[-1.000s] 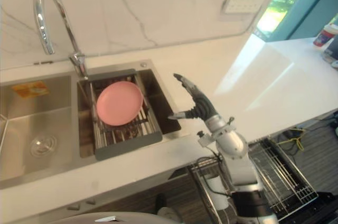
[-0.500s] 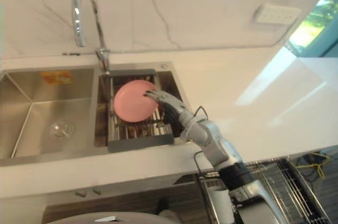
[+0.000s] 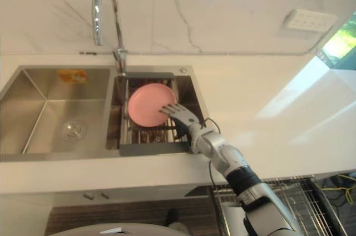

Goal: Walk over to the sink, pick up the cup, carry it to the dishwasher, place the cup inside the dishwasher, then close the dishwasher door

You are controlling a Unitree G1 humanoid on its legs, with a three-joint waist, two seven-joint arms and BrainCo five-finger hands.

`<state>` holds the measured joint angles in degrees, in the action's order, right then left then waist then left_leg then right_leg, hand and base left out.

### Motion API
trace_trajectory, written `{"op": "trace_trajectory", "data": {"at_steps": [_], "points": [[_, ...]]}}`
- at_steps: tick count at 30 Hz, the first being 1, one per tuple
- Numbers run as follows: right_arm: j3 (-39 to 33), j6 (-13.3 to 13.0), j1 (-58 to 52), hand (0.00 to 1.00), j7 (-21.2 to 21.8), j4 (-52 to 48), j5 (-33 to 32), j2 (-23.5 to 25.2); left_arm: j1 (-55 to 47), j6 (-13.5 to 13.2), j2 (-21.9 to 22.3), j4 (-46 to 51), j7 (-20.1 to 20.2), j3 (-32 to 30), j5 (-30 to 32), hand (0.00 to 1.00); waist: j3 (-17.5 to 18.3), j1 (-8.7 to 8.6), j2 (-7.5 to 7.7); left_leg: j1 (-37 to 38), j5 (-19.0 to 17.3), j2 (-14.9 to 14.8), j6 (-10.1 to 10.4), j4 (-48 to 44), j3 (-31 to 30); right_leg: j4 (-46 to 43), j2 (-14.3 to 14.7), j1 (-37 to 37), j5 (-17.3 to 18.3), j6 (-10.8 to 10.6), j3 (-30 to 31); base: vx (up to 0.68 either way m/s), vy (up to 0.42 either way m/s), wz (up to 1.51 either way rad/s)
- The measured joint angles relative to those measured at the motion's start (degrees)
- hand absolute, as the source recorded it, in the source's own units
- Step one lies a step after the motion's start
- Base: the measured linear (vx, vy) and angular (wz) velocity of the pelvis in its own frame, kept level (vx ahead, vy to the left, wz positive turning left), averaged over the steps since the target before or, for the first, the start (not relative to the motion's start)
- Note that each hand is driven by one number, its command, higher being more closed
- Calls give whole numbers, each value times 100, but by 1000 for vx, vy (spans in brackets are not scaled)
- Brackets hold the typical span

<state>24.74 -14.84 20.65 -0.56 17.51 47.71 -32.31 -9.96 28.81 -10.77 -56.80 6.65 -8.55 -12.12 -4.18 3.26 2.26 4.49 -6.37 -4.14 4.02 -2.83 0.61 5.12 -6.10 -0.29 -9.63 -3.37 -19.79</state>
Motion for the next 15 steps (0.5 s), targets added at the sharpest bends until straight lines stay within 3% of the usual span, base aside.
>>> {"op": "trace_trajectory", "data": {"at_steps": [4, 8, 15], "points": [[1, -89, 69, 0, -228, 276, 176, -16, 0, 0, 0, 9, 6, 7, 0, 0, -2, 11, -2, -35, 14, 19, -5, -5, -68, 0, -23, 5, 3, -5, -95, -5, 10, 9], [195, -156, 305, 0, -754, 677, 741, -58, -15, 0, -14, 22, 22, 29, 0, 0, -6, 55, -1, -39, 32, 67, -27, -5, -96, -1, -75, 23, 1, -7, -124, -13, 15, 4], [251, -239, 501, 0, -1153, 1091, 1366, -90, -57, 3, -63, 122, 130, 151, 7, 0, -32, 168, 6, -52, 69, 76, -17, 0, -234, -1, -93, 87, 11, -19, -263, -12, -2, 10]]}}
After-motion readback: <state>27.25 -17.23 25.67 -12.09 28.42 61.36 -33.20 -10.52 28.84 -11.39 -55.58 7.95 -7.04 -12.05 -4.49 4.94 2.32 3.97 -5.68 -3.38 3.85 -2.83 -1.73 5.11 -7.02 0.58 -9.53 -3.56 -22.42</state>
